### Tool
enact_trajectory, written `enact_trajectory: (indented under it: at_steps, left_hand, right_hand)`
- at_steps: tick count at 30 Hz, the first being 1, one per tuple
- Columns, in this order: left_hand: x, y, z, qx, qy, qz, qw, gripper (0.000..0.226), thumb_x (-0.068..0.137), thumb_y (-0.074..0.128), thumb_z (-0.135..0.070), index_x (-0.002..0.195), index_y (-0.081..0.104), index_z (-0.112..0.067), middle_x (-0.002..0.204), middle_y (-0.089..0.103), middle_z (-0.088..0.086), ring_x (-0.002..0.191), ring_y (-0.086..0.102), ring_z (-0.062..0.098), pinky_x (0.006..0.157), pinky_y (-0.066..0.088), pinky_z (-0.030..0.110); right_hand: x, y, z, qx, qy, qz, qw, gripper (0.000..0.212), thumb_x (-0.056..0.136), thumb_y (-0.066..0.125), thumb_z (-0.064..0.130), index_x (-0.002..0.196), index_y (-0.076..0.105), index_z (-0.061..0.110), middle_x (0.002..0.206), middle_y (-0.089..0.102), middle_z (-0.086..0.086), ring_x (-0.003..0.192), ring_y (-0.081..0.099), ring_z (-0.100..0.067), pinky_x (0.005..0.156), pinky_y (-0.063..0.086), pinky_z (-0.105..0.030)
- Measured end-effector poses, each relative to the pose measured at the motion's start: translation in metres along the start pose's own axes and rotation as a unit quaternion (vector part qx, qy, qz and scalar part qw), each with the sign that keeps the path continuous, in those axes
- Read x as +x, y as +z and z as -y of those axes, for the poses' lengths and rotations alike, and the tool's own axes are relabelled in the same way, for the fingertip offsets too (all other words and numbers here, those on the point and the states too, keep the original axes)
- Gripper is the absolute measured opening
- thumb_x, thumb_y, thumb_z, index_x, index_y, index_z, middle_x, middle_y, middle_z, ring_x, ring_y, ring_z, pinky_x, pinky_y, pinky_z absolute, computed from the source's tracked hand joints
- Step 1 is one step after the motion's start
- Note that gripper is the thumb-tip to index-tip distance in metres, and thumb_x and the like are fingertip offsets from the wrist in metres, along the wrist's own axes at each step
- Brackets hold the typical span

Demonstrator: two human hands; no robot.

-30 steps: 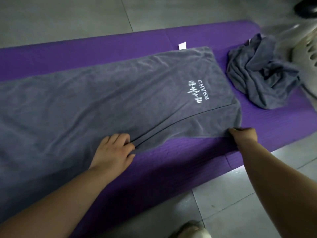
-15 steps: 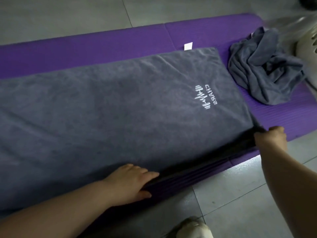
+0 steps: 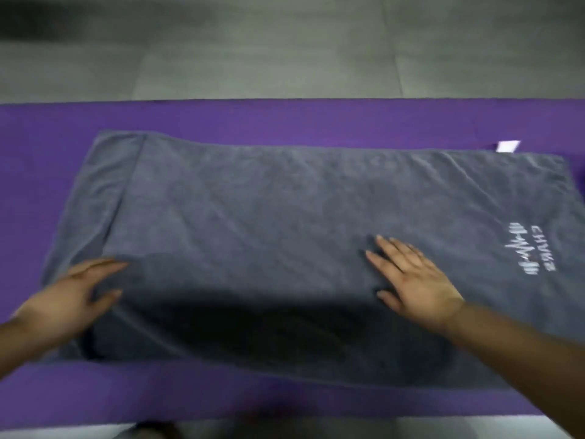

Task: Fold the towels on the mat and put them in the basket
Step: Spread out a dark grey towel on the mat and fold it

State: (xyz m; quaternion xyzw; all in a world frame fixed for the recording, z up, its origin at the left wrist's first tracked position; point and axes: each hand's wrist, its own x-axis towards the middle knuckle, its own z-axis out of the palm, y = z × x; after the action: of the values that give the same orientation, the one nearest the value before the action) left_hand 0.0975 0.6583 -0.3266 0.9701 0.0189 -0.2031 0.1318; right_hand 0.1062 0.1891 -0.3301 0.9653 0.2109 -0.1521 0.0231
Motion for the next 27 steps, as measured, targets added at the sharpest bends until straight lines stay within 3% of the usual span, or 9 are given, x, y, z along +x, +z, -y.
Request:
enact_trajectory:
  at_steps: [2, 5, 8, 12, 15, 18, 23, 25, 27]
  left_hand:
    - [-0.015, 0.010, 0.043, -0.021, -0.105, -0.017, 0.994, 0.050, 0.079, 0.068, -0.009, 0.126, 0.051, -0.001, 0.130, 0.049, 0.027, 0.120, 0.045, 0.044, 0.103, 0.034, 0.054]
    - [-0.043, 0.030, 0.082, -0.115, -0.258, -0.081, 0.956, 0.069, 0.062, 0.061, -0.040, 0.116, 0.057, 0.002, 0.109, 0.059, 0.031, 0.100, 0.056, 0.048, 0.088, 0.045, 0.057]
    - [-0.060, 0.036, 0.081, -0.177, -0.308, -0.118, 0.927, 0.068, 0.056, 0.065, -0.036, 0.107, 0.059, 0.008, 0.098, 0.062, 0.033, 0.099, 0.056, 0.047, 0.085, 0.046, 0.052]
    - [-0.058, 0.030, 0.080, -0.271, -0.333, -0.113, 0.896, 0.048, 0.070, 0.075, 0.000, 0.113, 0.055, 0.012, 0.109, 0.060, 0.031, 0.106, 0.055, 0.042, 0.078, 0.038, 0.040]
    - [-0.059, 0.022, 0.095, -0.292, -0.319, -0.099, 0.896, 0.055, 0.064, 0.076, -0.017, 0.108, 0.057, 0.010, 0.104, 0.063, 0.028, 0.099, 0.058, 0.041, 0.069, 0.032, 0.032]
    - [-0.070, 0.016, 0.108, -0.305, -0.332, -0.104, 0.886, 0.056, 0.061, 0.074, -0.018, 0.106, 0.058, 0.011, 0.102, 0.063, 0.028, 0.098, 0.058, 0.041, 0.071, 0.036, 0.035]
    - [-0.083, 0.021, 0.115, -0.328, -0.338, -0.079, 0.879, 0.065, 0.042, 0.060, -0.024, 0.100, 0.060, 0.007, 0.092, 0.065, 0.024, 0.088, 0.061, 0.036, 0.055, 0.041, 0.019]
    - [-0.080, 0.013, 0.109, -0.357, -0.312, -0.079, 0.877, 0.050, 0.043, 0.072, -0.026, 0.086, 0.062, -0.005, 0.078, 0.066, 0.013, 0.084, 0.061, 0.028, 0.055, 0.042, 0.012]
    - [-0.073, 0.003, 0.089, -0.441, -0.235, -0.096, 0.861, 0.019, 0.065, 0.077, -0.008, 0.076, 0.066, -0.019, 0.063, 0.068, -0.007, 0.075, 0.062, 0.014, 0.060, 0.047, 0.010]
  right_hand:
    - [0.023, -0.012, 0.023, -0.020, -0.082, 0.020, 0.996, 0.084, 0.044, 0.078, 0.048, 0.117, 0.049, 0.018, 0.114, 0.066, -0.014, 0.097, 0.068, -0.027, 0.094, 0.039, -0.032]
    - [0.067, -0.037, 0.068, -0.107, -0.141, 0.052, 0.983, 0.090, 0.035, 0.086, 0.052, 0.115, 0.064, 0.015, 0.119, 0.062, -0.018, 0.104, 0.065, -0.028, 0.085, 0.051, -0.036]
    - [0.109, -0.051, 0.120, -0.050, -0.117, 0.099, 0.987, 0.075, 0.088, 0.051, 0.046, 0.147, 0.014, 0.019, 0.156, 0.002, -0.013, 0.144, 0.012, -0.024, 0.116, 0.005, -0.032]
    - [0.145, -0.038, 0.176, 0.008, -0.083, 0.085, 0.993, 0.068, 0.094, 0.039, 0.043, 0.148, 0.001, 0.024, 0.156, -0.011, -0.004, 0.144, -0.002, -0.019, 0.116, -0.004, -0.034]
    - [0.149, -0.030, 0.196, -0.007, -0.055, 0.066, 0.996, 0.072, 0.089, 0.051, 0.041, 0.147, 0.016, 0.017, 0.155, 0.002, -0.013, 0.143, 0.011, -0.025, 0.116, 0.006, -0.039]
    - [0.147, -0.016, 0.201, -0.016, -0.068, -0.017, 0.997, 0.066, 0.056, 0.078, 0.041, 0.111, 0.066, 0.008, 0.123, 0.058, -0.022, 0.107, 0.061, -0.035, 0.089, 0.047, -0.050]
    - [0.141, -0.004, 0.208, 0.016, -0.084, -0.060, 0.995, 0.063, 0.048, 0.082, 0.039, 0.102, 0.070, 0.008, 0.111, 0.066, -0.018, 0.096, 0.067, -0.033, 0.081, 0.050, -0.045]
    - [0.136, -0.007, 0.213, 0.083, -0.097, -0.101, 0.987, 0.051, 0.059, 0.075, 0.037, 0.100, 0.070, 0.007, 0.106, 0.068, -0.016, 0.093, 0.068, -0.031, 0.081, 0.050, -0.037]
    - [0.130, -0.018, 0.224, 0.211, -0.092, -0.127, 0.965, 0.039, 0.073, 0.052, 0.035, 0.094, 0.068, 0.007, 0.094, 0.068, -0.009, 0.087, 0.064, -0.014, 0.077, 0.051, -0.023]
